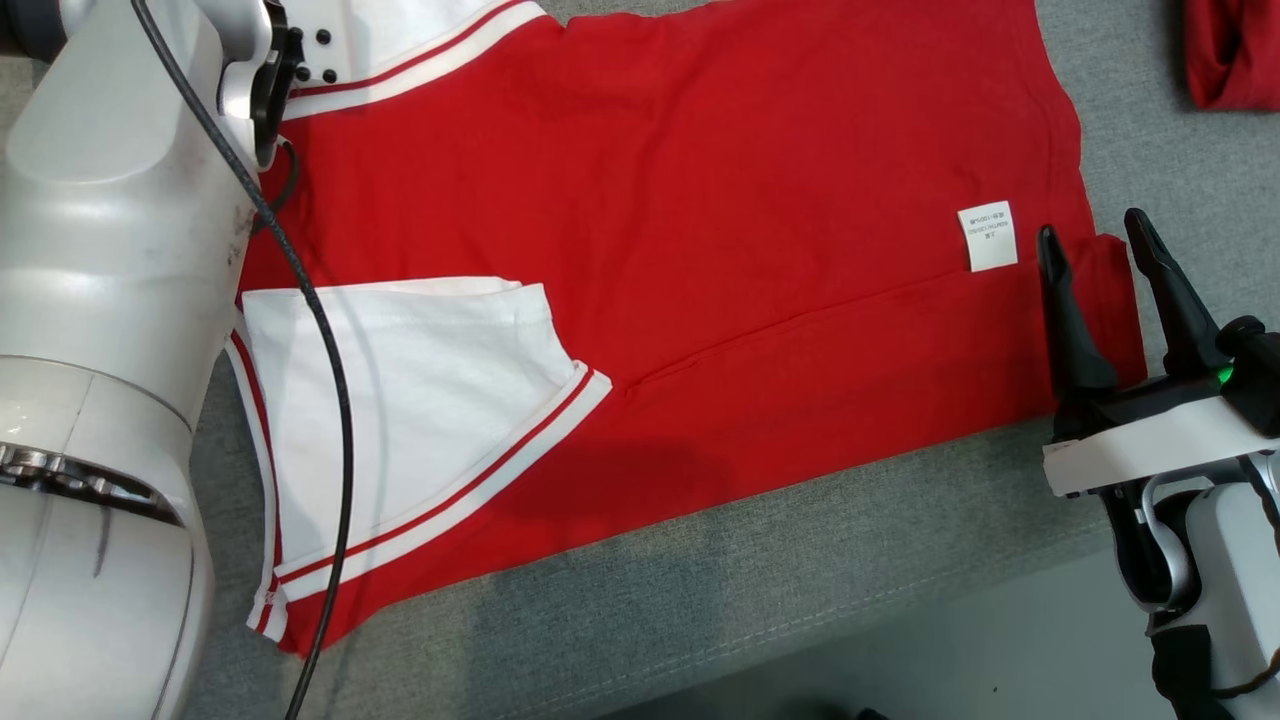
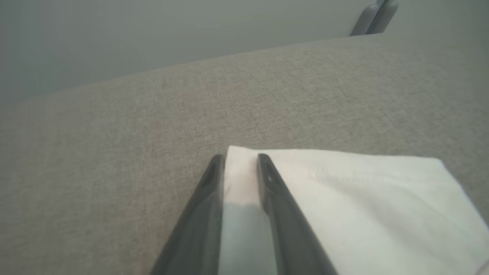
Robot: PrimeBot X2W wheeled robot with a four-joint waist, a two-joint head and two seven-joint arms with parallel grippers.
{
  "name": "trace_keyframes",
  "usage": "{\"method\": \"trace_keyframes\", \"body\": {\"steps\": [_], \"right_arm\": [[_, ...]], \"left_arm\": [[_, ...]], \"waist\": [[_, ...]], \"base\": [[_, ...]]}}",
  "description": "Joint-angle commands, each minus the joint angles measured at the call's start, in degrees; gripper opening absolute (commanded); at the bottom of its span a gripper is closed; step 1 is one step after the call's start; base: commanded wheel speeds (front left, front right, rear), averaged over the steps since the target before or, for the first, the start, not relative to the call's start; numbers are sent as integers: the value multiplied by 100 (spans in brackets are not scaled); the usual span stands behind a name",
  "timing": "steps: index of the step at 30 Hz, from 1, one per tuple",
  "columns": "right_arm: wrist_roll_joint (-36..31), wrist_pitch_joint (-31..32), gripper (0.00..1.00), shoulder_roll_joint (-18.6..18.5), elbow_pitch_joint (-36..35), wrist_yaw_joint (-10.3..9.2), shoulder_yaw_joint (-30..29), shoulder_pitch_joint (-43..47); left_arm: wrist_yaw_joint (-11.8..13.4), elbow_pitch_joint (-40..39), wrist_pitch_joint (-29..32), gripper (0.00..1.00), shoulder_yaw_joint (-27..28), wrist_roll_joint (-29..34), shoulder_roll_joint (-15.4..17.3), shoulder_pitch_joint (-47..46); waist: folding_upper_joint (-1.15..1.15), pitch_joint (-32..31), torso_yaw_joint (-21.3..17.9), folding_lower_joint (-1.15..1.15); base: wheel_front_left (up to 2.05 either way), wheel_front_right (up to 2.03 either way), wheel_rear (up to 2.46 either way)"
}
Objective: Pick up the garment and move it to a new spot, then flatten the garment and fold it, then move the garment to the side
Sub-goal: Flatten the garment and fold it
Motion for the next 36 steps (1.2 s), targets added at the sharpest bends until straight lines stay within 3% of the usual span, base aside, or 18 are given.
{"method": "trace_keyframes", "body": {"steps": [1, 2, 3, 4, 13, 17, 26, 31, 36], "right_arm": [[-4, -77, 100, -86, -131, -19, 92, 34], [-8, -77, 100, -88, -129, -19, 91, 30], [-13, -77, 100, -90, -128, -19, 86, 29], [-19, -77, 100, -93, -125, -19, 81, 28], [14, -77, 100, -85, -37, -19, 107, -182], [589, -18, 100, -107, 234, -19, 174, -630], [1918, 1329, 100, -902, 1318, -19, 526, -2259], [2483, 2079, 100, -1124, 2018, -19, 1036, -3042], [2856, 2292, 100, -1281, 2391, -19, 1406, -3429]], "left_arm": [[-34, -61, -47, 35, 19, 63, 164, -246], [-37, -51, -59, 25, 11, 63, 164, -254], [-40, -42, -68, 5, 3, 62, 161, -265], [-39, -34, -67, 0, -9, 64, 150, -277], [-190, 8, -150, 0, 15, -64, 71, -371], [-320, 13, -176, 0, 139, -241, 15, -486], [-594, 14, -200, 0, 216, -435, -87, -763], [-696, 14, -291, 0, 194, -489, -156, -833], [-741, -16, -447, 0, 123, -472, -205, -895]], "waist": [[0, 5, 0, 0], [0, 10, 3, 0], [0, 15, 10, 0], [0, 16, 18, 0], [0, 6, 75, 0], [0, 13, 139, 0], [0, 125, 400, 0], [0, 174, 551, 0], [0, 223, 644, 0]], "base": [[0, 0, 0], [0, 0, 0], [0, 0, 0], [0, 0, 0], [0, 0, 0], [0, 0, 0], [0, 0, 0], [0, 0, 0], [0, 0, 0]]}}
